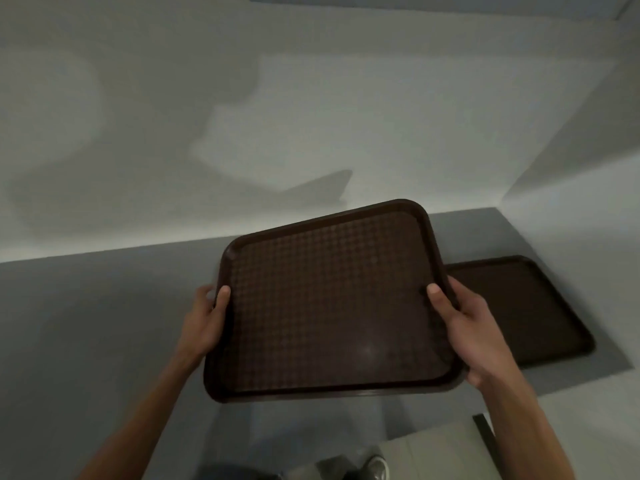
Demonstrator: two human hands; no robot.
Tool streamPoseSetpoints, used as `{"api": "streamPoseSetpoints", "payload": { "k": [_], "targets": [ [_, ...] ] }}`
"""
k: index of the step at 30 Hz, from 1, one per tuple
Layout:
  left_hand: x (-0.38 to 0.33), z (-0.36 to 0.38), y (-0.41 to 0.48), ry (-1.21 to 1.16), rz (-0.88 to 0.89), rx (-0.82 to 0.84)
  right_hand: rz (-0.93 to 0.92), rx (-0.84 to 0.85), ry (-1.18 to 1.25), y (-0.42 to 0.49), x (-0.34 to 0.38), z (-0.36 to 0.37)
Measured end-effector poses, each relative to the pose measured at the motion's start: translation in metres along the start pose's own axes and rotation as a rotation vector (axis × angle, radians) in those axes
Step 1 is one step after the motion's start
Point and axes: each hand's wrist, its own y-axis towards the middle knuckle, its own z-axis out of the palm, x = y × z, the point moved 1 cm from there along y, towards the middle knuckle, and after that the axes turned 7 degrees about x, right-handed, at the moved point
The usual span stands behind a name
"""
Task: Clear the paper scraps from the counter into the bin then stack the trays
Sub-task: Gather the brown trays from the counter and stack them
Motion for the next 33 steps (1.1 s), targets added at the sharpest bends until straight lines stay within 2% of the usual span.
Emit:
{"api": "streamPoseSetpoints", "payload": {
  "k": [2, 5, 10, 12, 16, 22, 27, 33],
  "targets": [
    [-0.023, 0.026, -0.005, -0.043, 0.091, 0.04, -0.002, -0.015, -0.004, 0.002, 0.003, -0.036],
    [-0.059, 0.08, -0.013, -0.015, 0.201, 0.0, 0.013, -0.057, -0.117, 0.011, -0.006, -0.096],
    [-0.13, 0.182, -0.03, -0.027, 0.24, -0.063, -0.046, -0.228, -0.704, 0.048, -0.054, -0.218],
    [-0.147, 0.215, -0.035, -0.034, 0.223, -0.058, -0.065, -0.272, -0.826, 0.066, -0.076, -0.256],
    [-0.184, 0.299, -0.035, 0.012, 0.196, 0.014, 0.007, -0.289, -0.908, 0.098, -0.117, -0.341],
    [-0.199, 0.395, -0.026, 0.306, 0.179, 0.244, 0.103, -0.284, -1.028, 0.138, -0.171, -0.433],
    [-0.196, 0.442, -0.021, 0.384, 0.101, 0.31, 0.176, -0.248, -1.057, 0.162, -0.213, -0.46],
    [-0.19, 0.474, -0.014, 0.449, 0.054, 0.384, 0.229, -0.281, -1.002, 0.178, -0.251, -0.469]
  ]
}}
